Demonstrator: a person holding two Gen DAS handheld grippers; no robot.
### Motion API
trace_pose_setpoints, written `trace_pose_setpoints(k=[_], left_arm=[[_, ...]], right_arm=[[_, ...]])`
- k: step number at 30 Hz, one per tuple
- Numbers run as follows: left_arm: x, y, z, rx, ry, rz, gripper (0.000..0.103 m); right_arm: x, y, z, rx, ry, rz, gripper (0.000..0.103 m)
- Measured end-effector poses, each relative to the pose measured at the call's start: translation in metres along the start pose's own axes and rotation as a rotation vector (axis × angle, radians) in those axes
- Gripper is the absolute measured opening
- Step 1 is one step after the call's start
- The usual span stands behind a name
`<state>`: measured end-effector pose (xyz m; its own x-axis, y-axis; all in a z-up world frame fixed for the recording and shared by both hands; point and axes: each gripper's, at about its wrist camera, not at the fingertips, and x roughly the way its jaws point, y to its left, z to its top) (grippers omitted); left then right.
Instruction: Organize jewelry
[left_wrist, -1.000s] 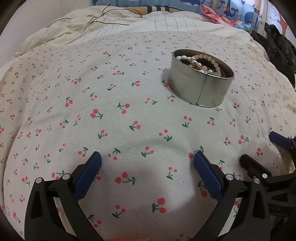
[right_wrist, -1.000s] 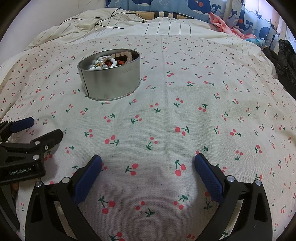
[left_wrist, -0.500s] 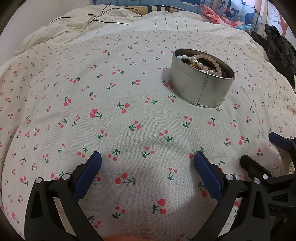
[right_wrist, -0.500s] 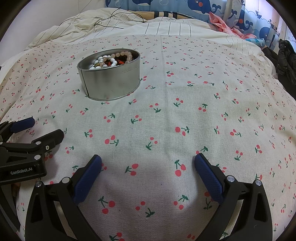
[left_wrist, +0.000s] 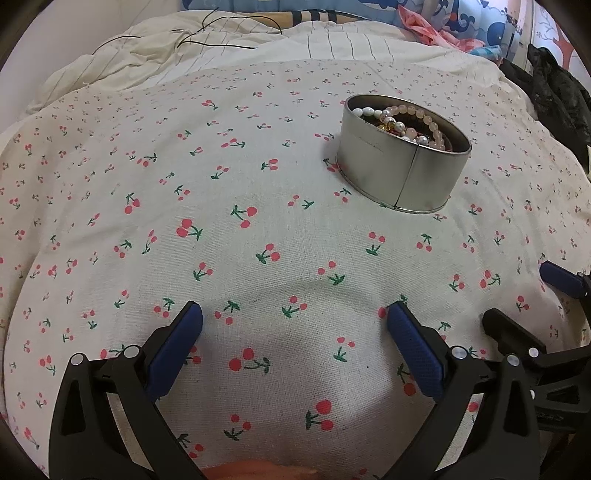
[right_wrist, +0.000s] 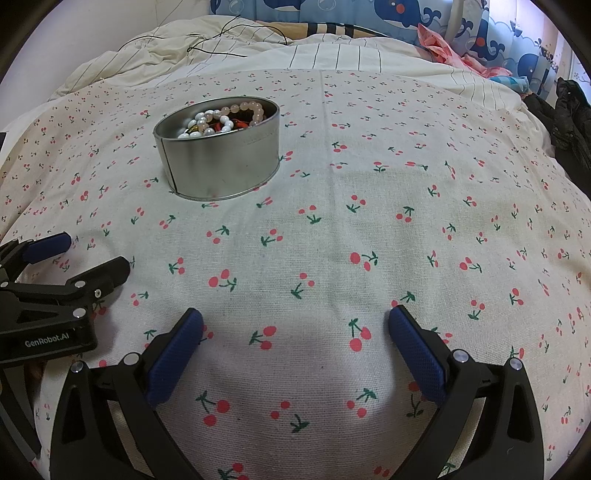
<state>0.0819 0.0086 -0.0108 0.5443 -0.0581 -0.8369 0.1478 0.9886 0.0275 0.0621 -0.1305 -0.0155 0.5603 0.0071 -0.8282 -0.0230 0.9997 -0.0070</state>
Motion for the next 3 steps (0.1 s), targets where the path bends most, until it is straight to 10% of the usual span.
trace_pose_setpoints(k=[3], left_arm=[[0.0001, -0.0001, 0.0002, 0.000, 0.000, 0.001, 0.096]], right_arm=[[0.0000, 0.0002, -0.0001, 0.000, 0.000, 0.000, 0.096]])
